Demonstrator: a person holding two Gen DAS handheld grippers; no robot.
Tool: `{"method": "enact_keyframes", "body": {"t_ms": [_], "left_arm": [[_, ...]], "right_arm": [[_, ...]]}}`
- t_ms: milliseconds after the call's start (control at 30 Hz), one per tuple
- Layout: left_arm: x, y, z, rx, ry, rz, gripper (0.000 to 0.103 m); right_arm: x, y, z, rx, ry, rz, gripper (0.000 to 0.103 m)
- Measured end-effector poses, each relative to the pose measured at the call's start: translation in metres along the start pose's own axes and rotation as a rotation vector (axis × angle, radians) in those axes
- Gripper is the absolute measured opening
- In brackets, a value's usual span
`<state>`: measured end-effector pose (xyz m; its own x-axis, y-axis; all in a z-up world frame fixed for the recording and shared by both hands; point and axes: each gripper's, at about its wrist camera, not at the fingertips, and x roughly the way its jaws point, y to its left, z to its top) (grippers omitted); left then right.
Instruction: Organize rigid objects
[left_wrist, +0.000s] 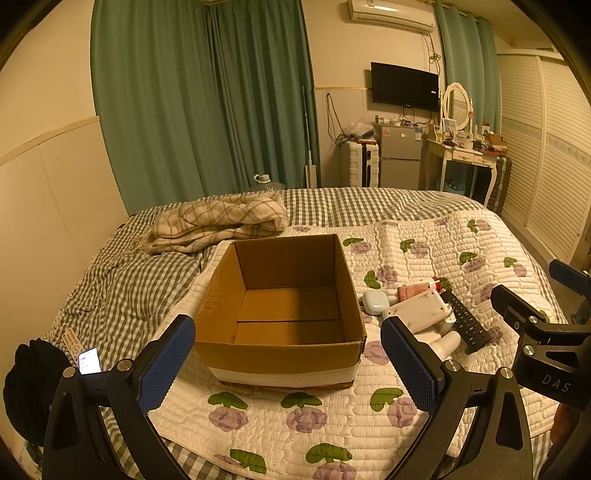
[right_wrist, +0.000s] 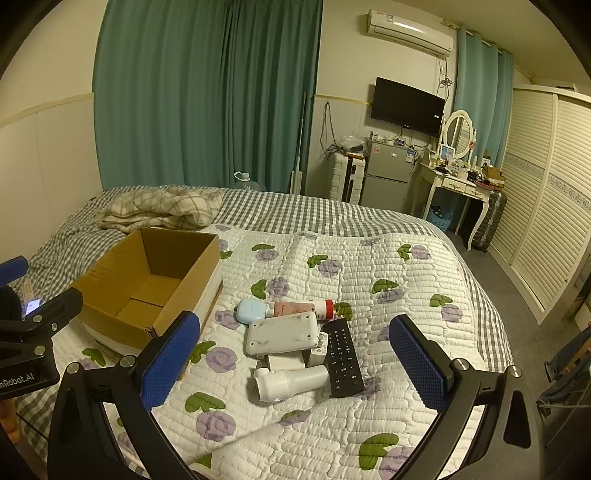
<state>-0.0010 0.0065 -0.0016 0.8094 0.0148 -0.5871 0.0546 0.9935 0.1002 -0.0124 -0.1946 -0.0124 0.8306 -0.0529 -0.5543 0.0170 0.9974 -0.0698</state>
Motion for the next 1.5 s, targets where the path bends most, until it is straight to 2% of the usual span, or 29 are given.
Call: {"method": "enact_keyframes", "body": {"t_ms": [1500], "left_arm": [[0.0028,0.0008,0.0023,0.034,-0.004,-0.001,0.102]], "right_arm": [[0.0048,0.0018,-0.0024,-0.007,0.015,0.001,0.103]]}}
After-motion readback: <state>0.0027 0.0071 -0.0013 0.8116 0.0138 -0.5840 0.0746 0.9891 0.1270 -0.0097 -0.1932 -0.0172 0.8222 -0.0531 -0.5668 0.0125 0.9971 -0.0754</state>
